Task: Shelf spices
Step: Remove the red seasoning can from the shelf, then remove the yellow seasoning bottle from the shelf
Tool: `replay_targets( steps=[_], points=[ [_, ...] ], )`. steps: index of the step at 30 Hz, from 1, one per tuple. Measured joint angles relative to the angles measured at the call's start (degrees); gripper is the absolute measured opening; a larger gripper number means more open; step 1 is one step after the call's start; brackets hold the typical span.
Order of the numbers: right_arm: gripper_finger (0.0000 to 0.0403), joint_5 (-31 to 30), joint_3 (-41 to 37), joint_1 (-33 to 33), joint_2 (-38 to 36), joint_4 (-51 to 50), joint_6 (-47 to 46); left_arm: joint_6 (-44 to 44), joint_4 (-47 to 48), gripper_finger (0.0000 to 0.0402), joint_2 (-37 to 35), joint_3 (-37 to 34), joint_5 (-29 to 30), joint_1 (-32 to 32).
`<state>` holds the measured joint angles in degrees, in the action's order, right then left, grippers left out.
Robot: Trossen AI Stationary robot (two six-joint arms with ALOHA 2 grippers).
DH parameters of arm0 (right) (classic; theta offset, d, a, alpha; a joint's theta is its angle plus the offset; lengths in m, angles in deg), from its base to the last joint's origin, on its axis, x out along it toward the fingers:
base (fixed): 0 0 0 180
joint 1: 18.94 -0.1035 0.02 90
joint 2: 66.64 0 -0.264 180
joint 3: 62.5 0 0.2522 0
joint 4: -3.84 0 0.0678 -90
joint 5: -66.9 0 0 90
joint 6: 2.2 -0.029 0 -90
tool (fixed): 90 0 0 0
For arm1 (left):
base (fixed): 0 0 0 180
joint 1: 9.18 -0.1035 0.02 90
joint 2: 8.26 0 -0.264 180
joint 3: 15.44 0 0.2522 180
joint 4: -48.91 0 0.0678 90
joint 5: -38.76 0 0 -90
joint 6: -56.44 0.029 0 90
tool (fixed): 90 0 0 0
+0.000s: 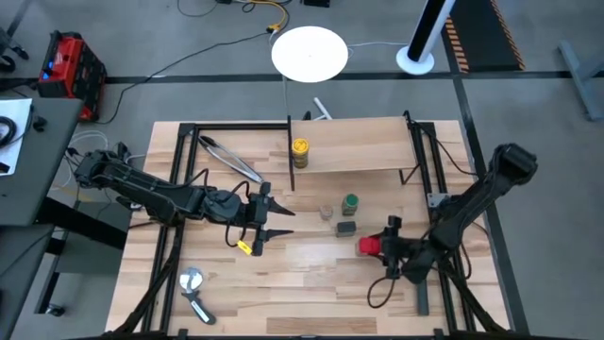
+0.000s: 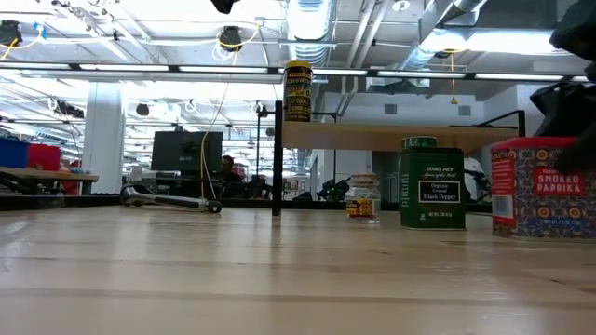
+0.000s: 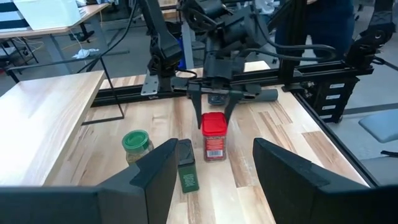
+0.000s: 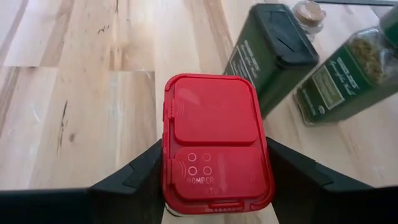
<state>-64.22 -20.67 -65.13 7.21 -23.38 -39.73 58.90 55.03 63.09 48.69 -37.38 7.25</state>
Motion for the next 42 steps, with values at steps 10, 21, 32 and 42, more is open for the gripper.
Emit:
replay_targets(
  steps=[10,21,32,42],
  points=[
    [0.0289,4.74,5.52,1.46,1.19,-6.29,4.18,-0.18,0.00,0.0201,0.00,0.00,0.31,0.00],
    [0.0290,4.26,12.63,1.68,0.81,-16.61,6.09,-0.29,-0.02,0.0201,0.00,0.00,0.31,0.00],
    [0.0291,3.57,17.55,3.95,-5.09,-20.60,9.94,0.01,-1.38,0.0201,0.00,0.00,5.95,0.00],
    [0.0291,2.14,18.06,10.87,-12.02,-19.80,17.45,4.37,-5.95,0.0201,0.00,0.00,25.26,-3.58]
  ],
)
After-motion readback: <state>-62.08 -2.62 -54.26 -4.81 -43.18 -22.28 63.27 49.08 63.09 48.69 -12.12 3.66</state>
